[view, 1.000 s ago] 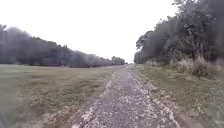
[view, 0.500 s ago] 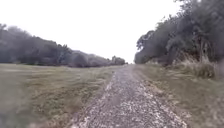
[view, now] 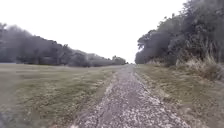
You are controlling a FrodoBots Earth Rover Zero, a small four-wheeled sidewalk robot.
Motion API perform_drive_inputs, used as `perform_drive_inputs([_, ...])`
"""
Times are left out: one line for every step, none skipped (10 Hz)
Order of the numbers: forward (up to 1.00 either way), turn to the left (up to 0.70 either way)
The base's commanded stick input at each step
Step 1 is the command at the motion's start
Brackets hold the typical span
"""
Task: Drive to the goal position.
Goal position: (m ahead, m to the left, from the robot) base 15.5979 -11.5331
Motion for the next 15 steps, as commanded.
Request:
perform_drive_inputs([0.6,-0.14])
perform_drive_inputs([0.6,-0.14])
perform_drive_inputs([0.6,-0.14])
perform_drive_inputs([0.6,-0.14])
perform_drive_inputs([0.6,-0.14])
perform_drive_inputs([0.6,-0.14])
perform_drive_inputs([0.6,-0.14])
perform_drive_inputs([0.6,-0.14])
perform_drive_inputs([0.6,-0.14])
perform_drive_inputs([0.6,-0.14])
perform_drive_inputs([0.6,-0.14])
perform_drive_inputs([0.6,-0.14])
perform_drive_inputs([0.6,-0.14])
perform_drive_inputs([0.6,-0.14])
perform_drive_inputs([0.6,-0.14])
